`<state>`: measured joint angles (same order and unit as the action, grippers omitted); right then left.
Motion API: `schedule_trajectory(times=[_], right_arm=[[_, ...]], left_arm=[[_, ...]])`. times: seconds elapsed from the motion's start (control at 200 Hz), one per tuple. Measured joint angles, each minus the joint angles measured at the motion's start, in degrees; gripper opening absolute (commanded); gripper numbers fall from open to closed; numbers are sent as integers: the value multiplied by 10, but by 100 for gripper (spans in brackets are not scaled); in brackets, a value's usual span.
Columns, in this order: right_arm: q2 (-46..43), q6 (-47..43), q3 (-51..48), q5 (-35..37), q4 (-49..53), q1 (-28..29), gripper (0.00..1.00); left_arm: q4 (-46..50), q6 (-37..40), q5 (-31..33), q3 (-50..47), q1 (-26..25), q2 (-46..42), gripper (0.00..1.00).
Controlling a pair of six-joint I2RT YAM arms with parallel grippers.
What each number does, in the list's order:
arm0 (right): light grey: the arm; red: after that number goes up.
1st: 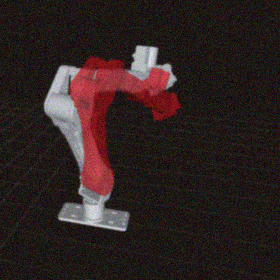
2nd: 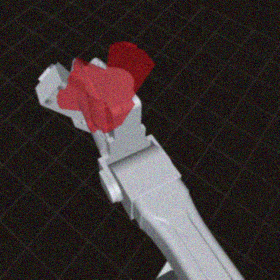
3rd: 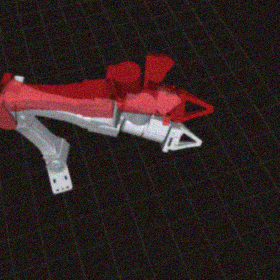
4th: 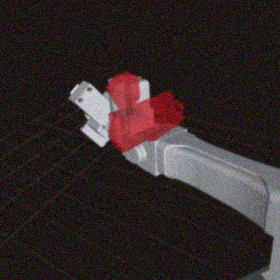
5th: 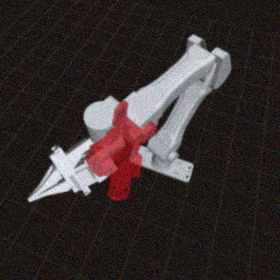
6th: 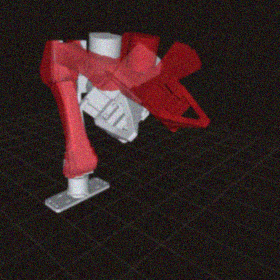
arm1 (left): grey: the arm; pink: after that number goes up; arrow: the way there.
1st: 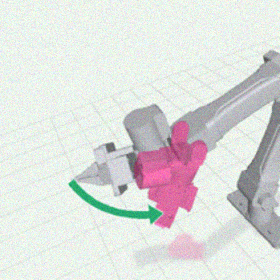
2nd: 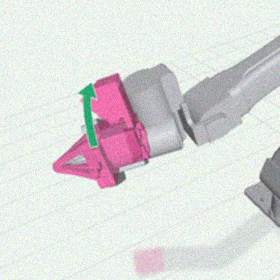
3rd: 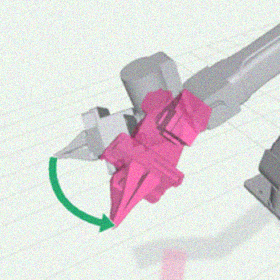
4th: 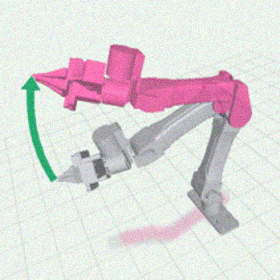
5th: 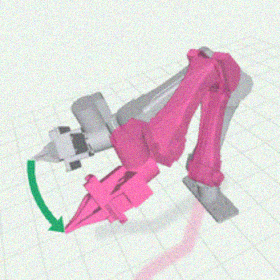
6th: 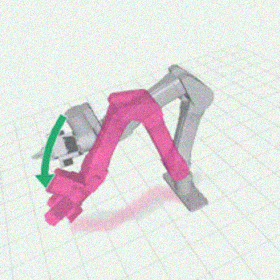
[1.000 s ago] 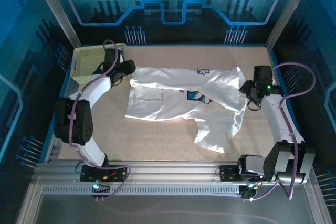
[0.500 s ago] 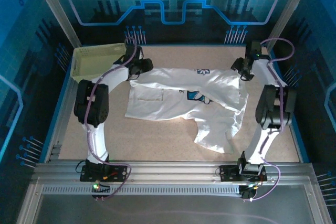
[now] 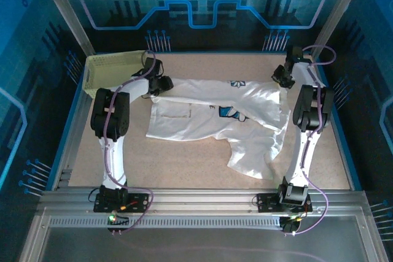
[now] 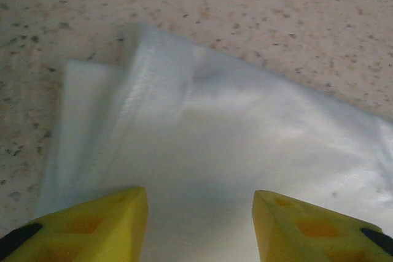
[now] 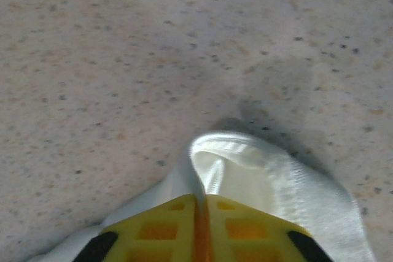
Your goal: Fold the inside-out t-shirt
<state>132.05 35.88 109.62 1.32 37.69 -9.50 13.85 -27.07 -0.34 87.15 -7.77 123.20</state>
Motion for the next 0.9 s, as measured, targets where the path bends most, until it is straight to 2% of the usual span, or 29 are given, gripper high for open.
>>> schedule_trajectory(times=[0.36,0.43,0.455,0.475,0.48,0.55,0.625,0.725,0.9], right_arm=[[2,-2,26,-28,2,-40,0],[4,-9,51,-37,7,-40,21],[7,-12,64,-40,10,-40,35],[8,-15,74,-40,14,-39,39],[9,-16,77,-40,14,-39,42],[11,-25,103,-33,15,-39,54],[3,-30,103,-23,20,-39,62],[-32,-35,57,-1,22,-37,66],[-212,-40,-140,15,19,-19,66]], left_arm=[[-8,0,6,-23,0,-6,49],[-8,0,6,-23,0,-6,49],[-8,0,5,-23,0,-6,49],[-8,0,5,-23,0,-7,49],[-8,0,5,-23,0,-7,50],[-5,0,5,-24,-2,-9,52],[12,0,10,-26,-5,-22,57],[44,1,26,-28,-17,-59,62],[69,0,57,-75,-37,-195,64]])
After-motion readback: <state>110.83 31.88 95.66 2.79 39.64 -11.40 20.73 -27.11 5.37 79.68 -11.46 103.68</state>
